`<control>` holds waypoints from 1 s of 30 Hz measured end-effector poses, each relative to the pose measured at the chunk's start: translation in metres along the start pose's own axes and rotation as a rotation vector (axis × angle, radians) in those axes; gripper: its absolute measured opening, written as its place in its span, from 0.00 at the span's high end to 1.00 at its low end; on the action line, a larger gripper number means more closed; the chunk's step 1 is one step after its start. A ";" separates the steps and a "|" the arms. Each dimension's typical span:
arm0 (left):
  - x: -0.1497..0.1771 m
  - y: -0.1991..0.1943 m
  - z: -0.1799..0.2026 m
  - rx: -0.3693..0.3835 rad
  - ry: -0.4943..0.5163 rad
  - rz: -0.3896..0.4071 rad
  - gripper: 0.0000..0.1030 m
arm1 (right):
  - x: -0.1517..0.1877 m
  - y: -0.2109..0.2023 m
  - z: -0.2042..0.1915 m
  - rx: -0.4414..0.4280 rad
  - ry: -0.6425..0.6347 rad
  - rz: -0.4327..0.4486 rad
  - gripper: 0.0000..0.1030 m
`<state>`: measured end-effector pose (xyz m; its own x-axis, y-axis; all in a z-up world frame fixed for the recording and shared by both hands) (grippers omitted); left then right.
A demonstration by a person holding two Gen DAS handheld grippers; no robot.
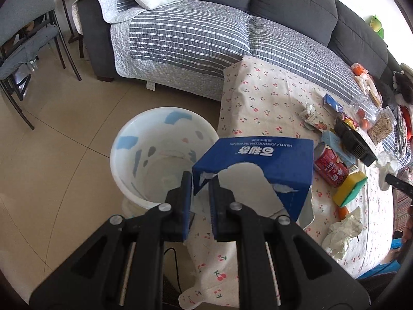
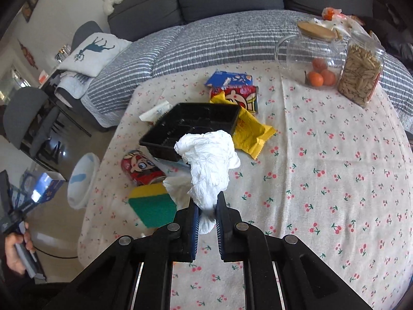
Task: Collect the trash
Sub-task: 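Carry the blue tissue box to the wastebasket and open the left gripper, then lower the white tissue into the wastebasket and open the right gripper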
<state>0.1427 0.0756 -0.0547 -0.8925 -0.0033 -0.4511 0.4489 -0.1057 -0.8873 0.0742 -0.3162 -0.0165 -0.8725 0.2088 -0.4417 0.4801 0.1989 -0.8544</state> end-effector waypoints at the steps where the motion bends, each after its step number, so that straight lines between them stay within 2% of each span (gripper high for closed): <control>1: -0.001 0.004 -0.003 -0.015 0.000 -0.001 0.86 | -0.001 -0.005 -0.007 -0.010 -0.010 0.013 0.88; 6: -0.008 0.024 -0.021 -0.100 -0.013 -0.009 0.86 | -0.006 -0.008 -0.042 -0.066 -0.063 0.040 0.88; 13: -0.013 0.046 -0.044 -0.196 -0.018 -0.010 0.86 | -0.007 0.012 -0.091 -0.115 -0.142 0.017 0.88; 15: -0.013 0.050 -0.049 -0.209 -0.014 -0.013 0.80 | -0.008 0.018 -0.101 -0.126 -0.157 0.010 0.88; 17: -0.012 0.053 -0.054 -0.213 -0.020 -0.034 0.56 | -0.007 0.024 -0.112 -0.140 -0.168 0.000 0.88; 19: -0.010 0.053 -0.059 -0.225 -0.027 -0.043 0.43 | -0.007 0.032 -0.122 -0.150 -0.181 -0.012 0.88; 22: -0.008 0.047 -0.065 -0.211 -0.041 -0.050 0.42 | -0.005 0.045 -0.141 -0.162 -0.200 -0.030 0.88; 24: -0.005 0.042 -0.070 -0.194 -0.064 -0.048 0.35 | -0.004 0.057 -0.153 -0.164 -0.218 -0.044 0.88; 26: -0.002 0.037 -0.074 -0.178 -0.079 -0.035 0.25 | -0.003 0.069 -0.165 -0.173 -0.226 -0.058 0.88; 30: 0.001 0.033 -0.086 -0.174 -0.099 -0.025 0.22 | -0.001 0.091 -0.187 -0.185 -0.233 -0.087 0.88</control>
<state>0.1603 0.1571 -0.0924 -0.8995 -0.1012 -0.4250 0.4201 0.0666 -0.9050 0.1355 -0.1196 -0.0427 -0.8980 -0.0371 -0.4383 0.3925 0.3822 -0.8366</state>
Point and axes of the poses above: each gripper's, at about its wrist camera, not at the fingertips, and y roughly the way its jaws point, z to its right, x to its underside, the point moved 3 cm from there along y, roughly the way its jaws point, and after that the axes turned 6 degrees about -z, right-handed, at the moved point
